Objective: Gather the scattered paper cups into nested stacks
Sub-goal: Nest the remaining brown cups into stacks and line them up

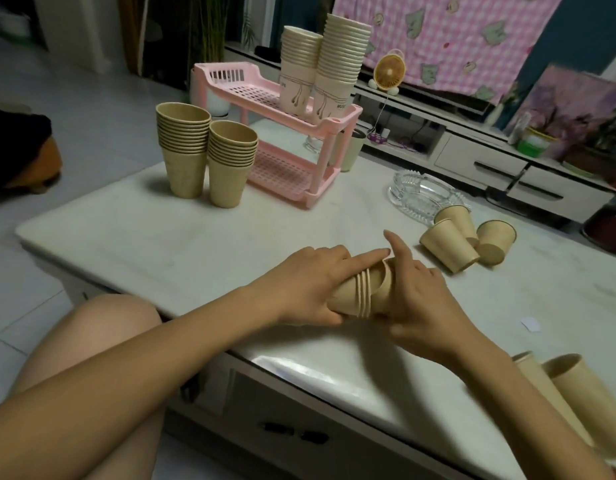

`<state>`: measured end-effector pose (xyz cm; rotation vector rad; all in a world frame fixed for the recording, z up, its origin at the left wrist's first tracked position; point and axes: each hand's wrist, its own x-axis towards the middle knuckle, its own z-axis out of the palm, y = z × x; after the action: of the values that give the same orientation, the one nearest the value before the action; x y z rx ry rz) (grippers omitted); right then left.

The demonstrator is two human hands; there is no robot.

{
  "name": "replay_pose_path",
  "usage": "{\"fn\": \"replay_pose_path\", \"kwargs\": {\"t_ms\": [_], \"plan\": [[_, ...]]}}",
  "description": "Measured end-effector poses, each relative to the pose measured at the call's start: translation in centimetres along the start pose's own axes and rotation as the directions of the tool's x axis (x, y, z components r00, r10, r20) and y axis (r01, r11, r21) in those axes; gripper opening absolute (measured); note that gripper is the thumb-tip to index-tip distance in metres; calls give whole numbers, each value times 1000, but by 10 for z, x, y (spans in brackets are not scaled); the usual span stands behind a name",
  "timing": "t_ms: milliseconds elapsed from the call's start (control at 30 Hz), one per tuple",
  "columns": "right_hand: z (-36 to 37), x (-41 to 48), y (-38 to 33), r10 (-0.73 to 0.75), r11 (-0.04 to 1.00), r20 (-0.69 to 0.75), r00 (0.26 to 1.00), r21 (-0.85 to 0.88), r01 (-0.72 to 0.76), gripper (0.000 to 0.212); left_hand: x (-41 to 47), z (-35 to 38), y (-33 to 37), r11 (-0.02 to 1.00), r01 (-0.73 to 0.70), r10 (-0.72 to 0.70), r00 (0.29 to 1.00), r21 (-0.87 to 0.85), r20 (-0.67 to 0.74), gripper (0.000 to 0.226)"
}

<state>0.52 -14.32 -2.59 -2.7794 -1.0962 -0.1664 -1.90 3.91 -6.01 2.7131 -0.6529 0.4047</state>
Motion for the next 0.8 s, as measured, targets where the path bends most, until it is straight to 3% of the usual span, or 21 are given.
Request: {"fn": "replay_pose_path", "kwargs": {"t_ms": [67,167,300,400,500,567,633,700,733,800], "plan": [[-6,-2,-10,-56,982,-3,998,-181,55,115,-1,1,6,1000,-18,18,1000,5,12,91],[-8,-8,-22,-101,970,-27,995,-226,92,119,-3,-1,15,1000,-22,22,1000,-15,-11,77],[-14,-9,-20,-86,990,-42,995,-117,81,122,-1,-5,16,999,-37,37,995,2,-90,73],[-15,-10,-14,-91,994,-138,986,42,97,122,0,-5,13,999,-32,26,991,-41,-130,72],[-11,-15,-9,-94,995,-163,982,-2,95,109,0,-5,12,997,-7,-4,991,-80,-131,70],[-8,-20,-6,-54,998,-273,960,-36,46,96,-1,-5,10,990,23,-44,988,-139,-148,68],[-7,-26,-8,137,963,-393,909,269,-29,88,-2,-7,9,976,65,-98,984,-209,-150,67],[-4,-29,-16,334,737,-272,902,672,-71,82,-2,-8,10,956,95,-138,981,-279,-139,69],[1,-31,-25,341,648,-168,925,755,-102,78,-3,-7,13,953,95,-134,984,-287,-120,75],[15,-37,-43,242,630,-63,968,769,-108,72,-5,-4,20,967,69,-85,995,-247,-52,85]]}}
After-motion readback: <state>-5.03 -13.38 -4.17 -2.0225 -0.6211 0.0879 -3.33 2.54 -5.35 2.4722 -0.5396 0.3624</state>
